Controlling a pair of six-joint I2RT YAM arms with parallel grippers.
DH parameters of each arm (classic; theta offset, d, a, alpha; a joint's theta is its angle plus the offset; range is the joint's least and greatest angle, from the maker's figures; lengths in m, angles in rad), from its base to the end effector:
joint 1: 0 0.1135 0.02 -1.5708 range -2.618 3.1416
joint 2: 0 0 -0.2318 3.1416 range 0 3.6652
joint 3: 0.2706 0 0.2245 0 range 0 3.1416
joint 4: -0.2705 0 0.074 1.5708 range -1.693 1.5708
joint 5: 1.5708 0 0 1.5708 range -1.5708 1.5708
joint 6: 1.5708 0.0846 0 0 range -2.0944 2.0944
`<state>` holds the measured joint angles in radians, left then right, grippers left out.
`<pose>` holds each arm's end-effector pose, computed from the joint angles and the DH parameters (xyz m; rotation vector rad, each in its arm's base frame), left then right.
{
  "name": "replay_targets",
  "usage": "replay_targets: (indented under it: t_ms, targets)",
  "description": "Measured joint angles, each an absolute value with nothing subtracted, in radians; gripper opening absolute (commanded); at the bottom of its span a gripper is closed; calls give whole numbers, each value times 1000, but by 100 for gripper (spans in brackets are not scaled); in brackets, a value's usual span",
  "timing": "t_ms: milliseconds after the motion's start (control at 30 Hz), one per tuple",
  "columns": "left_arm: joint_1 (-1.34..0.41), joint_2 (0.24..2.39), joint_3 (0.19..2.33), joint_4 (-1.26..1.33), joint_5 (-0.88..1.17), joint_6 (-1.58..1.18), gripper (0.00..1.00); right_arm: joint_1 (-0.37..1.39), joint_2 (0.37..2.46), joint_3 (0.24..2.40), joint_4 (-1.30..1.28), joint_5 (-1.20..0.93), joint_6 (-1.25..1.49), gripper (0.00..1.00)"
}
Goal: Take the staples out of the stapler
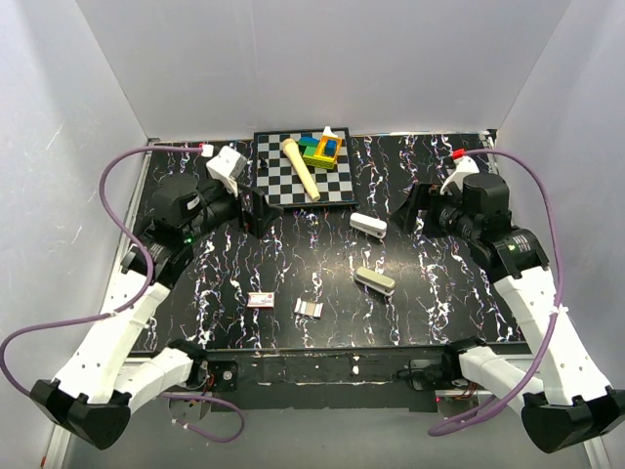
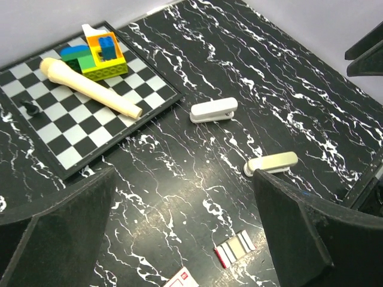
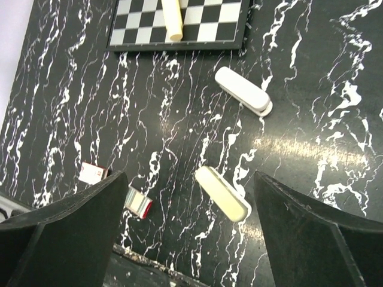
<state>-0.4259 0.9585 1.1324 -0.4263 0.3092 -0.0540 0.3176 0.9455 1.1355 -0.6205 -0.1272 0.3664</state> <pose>0.2072 -0.1222 0.3611 0.5591 1.7689 -0.6180 0.2141 0.0817 0.3353 -0.0335 2.0424 0.5614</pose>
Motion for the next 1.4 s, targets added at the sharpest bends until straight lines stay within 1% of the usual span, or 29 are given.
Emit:
replay_targets:
  t_ms: [300, 500, 700, 933, 1200, 1400]
  targets:
    - [-455, 1063, 1139, -437, 383, -42, 98, 402, 951, 1069, -664, -113, 362, 90]
    - [-583, 1172, 1150, -444, 402, -3, 98, 450, 949, 987, -693, -103, 364, 90]
    - [-743, 1297, 1167, -454, 373, 57, 98, 468, 936, 902, -719, -101, 377, 88]
    - [-825, 1394, 1175, -450, 346, 122, 98, 493, 935, 842, -739, -96, 410, 85]
    - [-851, 1373, 1164, -427, 316, 122, 98, 534, 1052, 838, -737, -17, 406, 85]
    - [-874, 1222, 1070, -406, 300, 62, 98, 573, 1141, 867, -714, 32, 332, 84]
